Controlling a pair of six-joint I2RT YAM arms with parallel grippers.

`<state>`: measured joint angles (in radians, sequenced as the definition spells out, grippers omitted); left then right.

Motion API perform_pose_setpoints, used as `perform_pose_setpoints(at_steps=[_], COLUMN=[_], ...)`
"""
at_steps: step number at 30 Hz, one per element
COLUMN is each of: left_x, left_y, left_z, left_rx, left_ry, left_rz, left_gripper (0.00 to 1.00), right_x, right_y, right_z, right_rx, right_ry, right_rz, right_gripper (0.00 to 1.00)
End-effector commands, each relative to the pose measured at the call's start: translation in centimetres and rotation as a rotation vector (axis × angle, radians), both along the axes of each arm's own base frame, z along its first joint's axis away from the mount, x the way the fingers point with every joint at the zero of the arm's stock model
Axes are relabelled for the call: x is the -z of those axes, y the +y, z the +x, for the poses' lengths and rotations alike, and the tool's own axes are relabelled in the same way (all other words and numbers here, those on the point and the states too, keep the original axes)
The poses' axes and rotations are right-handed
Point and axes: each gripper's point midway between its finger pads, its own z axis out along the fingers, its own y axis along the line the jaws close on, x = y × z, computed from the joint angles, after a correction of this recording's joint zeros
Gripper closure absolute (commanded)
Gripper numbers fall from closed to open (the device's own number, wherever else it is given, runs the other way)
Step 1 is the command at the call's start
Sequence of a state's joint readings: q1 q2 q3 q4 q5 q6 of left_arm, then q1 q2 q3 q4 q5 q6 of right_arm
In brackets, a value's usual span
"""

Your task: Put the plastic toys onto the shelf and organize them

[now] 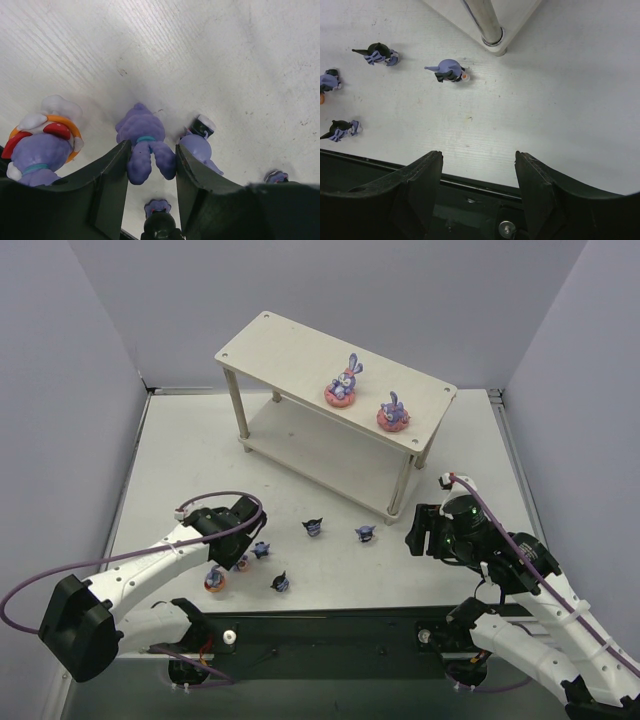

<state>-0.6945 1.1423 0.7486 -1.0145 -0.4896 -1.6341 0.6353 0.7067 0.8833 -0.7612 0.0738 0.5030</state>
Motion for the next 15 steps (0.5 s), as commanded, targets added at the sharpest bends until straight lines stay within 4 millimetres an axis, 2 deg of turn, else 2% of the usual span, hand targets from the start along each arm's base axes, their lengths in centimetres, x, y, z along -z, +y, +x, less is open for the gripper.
perform_pose_setpoints(at_steps=[1,6,9,15], left_x=[-0.7,-1.4,-1.8,-3.6], left_y=[0.1,-0.3,-0.8,-2.7], left_z=[0.8,1.6,2.4,5.4], left_rx=[-0.016,0.048,0.11,0.324], left_ry=[-0.031,-0.056,-0.078,-0.171], left_rz=[0.001,0.013,0.024,0.059], left_gripper=[0.58,0.71,0.73,0.73], right_x=[0.3,0.4,0.4,0.5], right_y=[-0.8,-0.8,-0.8,-0.7], right_z=[0.0,0.0,0.0,0.0], right_rx=[0.021,0.021,0.023,0.021], right_ry=[0.004,0.006,0.008,0.012], right_rz=[-0.033,-0.036,-0.035,-0.035], right_gripper=[0.4,0.4,0.4,0.4])
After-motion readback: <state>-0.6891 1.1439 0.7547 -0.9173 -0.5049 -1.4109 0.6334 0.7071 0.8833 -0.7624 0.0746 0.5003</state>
